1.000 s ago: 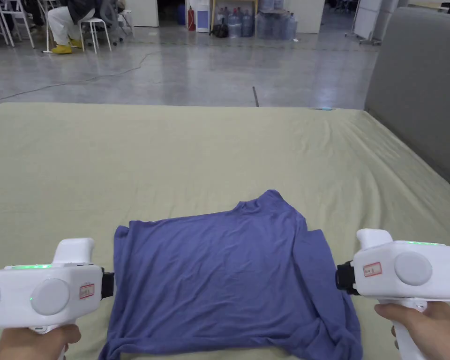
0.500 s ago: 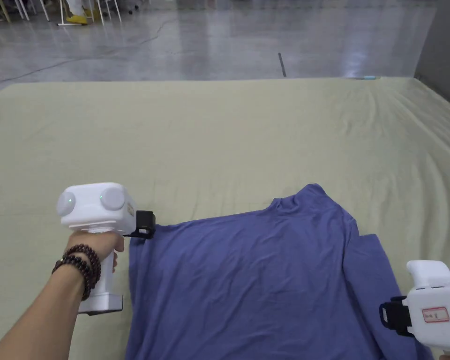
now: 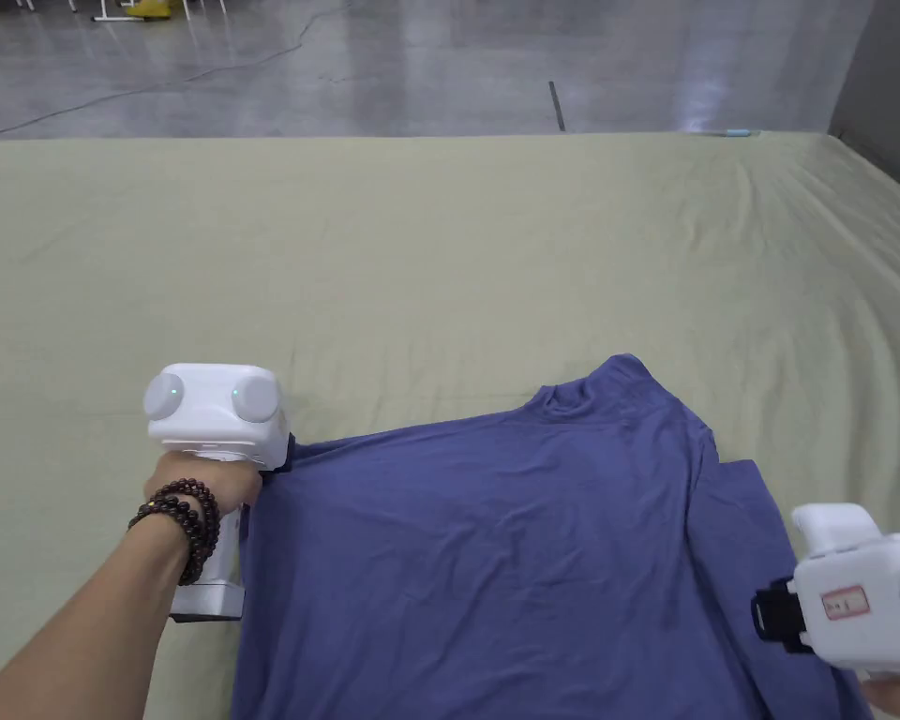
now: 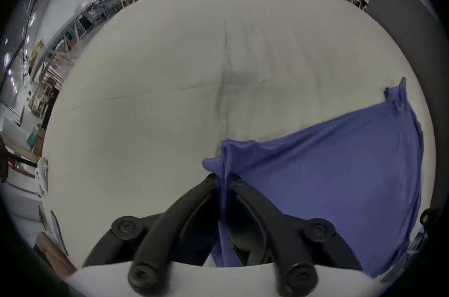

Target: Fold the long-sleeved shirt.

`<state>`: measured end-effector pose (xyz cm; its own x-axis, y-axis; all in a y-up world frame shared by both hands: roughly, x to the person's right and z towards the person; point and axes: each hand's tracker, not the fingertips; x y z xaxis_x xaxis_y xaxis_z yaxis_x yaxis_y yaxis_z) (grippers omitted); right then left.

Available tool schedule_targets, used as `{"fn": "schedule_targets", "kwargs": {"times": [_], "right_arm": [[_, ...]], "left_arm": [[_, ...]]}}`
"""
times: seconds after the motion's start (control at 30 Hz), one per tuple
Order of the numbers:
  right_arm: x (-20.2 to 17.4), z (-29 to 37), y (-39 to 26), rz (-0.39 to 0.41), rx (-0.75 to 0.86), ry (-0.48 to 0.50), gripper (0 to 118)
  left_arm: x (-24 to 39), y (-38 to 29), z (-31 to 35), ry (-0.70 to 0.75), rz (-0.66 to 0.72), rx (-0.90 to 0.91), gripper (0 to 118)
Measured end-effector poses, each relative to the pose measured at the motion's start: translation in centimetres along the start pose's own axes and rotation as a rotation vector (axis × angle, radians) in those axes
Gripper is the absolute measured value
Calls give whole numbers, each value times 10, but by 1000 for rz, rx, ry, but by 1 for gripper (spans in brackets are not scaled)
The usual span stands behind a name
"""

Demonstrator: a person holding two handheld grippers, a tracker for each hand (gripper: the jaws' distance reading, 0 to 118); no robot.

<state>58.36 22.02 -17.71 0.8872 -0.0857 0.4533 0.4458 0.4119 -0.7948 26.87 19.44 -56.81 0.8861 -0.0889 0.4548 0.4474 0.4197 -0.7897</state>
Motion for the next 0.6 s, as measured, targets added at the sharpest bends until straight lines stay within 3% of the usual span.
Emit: {"fn": "schedule_targets", "kwargs": {"times": [0.1,0.37,0.4,0.43,0.47,0.6], "right_arm": [[0,9,39,32,37,-17,3],[14,-22,202,31,66,-25,6],[19,-36,219,5,29,-21,27],[24,-49,231,-14,4,-14,70],[27,-64,241,-19,-29,-21,86],[33,-112,260,5,-121,-93,83]], "left_arm": [[-16,2,19,-109,91,32,3],[-21,12,41,-146,37,90,3],[-21,13,40,-147,35,89,3],[-21,13,37,-148,33,89,3],[-21,12,35,-148,30,90,3],[-20,11,22,-149,23,86,3]]}}
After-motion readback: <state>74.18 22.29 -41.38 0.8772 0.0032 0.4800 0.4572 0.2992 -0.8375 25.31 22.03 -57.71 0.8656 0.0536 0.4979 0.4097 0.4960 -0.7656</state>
